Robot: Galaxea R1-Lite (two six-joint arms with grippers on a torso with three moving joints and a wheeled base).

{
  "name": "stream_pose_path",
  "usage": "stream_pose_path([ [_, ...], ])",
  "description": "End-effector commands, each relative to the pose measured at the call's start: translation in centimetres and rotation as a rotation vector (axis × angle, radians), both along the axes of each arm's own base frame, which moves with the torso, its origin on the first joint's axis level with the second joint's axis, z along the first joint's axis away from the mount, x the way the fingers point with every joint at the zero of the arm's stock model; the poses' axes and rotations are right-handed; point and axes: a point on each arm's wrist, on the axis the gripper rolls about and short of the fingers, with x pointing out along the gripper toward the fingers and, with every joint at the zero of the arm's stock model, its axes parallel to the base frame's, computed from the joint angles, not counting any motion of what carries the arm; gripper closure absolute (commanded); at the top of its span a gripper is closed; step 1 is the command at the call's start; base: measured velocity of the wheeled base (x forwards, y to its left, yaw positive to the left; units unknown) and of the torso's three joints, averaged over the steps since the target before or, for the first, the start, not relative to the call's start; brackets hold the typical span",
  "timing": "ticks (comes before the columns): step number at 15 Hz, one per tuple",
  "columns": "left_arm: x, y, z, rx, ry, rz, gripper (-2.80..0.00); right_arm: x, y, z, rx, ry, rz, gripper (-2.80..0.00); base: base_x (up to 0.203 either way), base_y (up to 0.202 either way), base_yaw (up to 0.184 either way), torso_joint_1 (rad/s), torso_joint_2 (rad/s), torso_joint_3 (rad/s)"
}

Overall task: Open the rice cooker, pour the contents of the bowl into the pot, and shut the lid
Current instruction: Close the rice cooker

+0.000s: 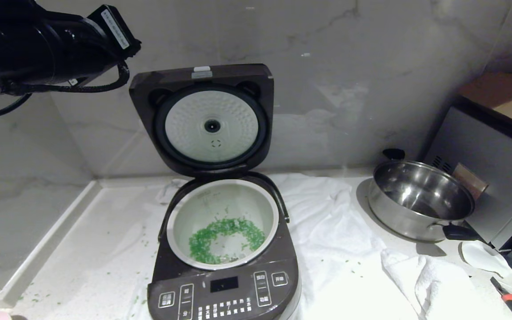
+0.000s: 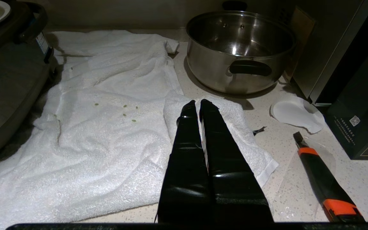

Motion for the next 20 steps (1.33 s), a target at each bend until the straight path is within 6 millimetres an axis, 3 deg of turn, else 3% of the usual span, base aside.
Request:
stream_pose_path([
  [1, 0.6, -1.0, 0.4, -0.011, -0.013, 0.024, 0.00, 0.0, 0.0, 0.0, 0.000, 0.000, 0.001, 0.00, 0.000, 0.000, 0.000, 0.000, 0.00, 0.000],
  [7, 3.1, -5.5, -0.4, -0.013, -0.038, 0.069, 0.00, 0.0, 0.0, 0.0, 0.000, 0.000, 0.001, 0.00, 0.000, 0.000, 0.000, 0.000, 0.00, 0.000],
  [11, 5.4, -7.9, -2.9, 0.147, 0.010, 0.058, 0.00, 0.0, 0.0, 0.0, 0.000, 0.000, 0.001, 0.00, 0.000, 0.000, 0.000, 0.000, 0.00, 0.000],
  [16, 5.6, -8.1, -3.0, 0.163, 0.013, 0.088, 0.00, 0.0, 0.0, 0.0, 0.000, 0.000, 0.001, 0.00, 0.000, 0.000, 0.000, 0.000, 0.00, 0.000],
  [20, 4.3, -7.7, -2.5, 0.167, 0.018, 0.090, 0.00, 0.0, 0.0, 0.0, 0.000, 0.000, 0.001, 0.00, 0.000, 0.000, 0.000, 0.000, 0.00, 0.000],
])
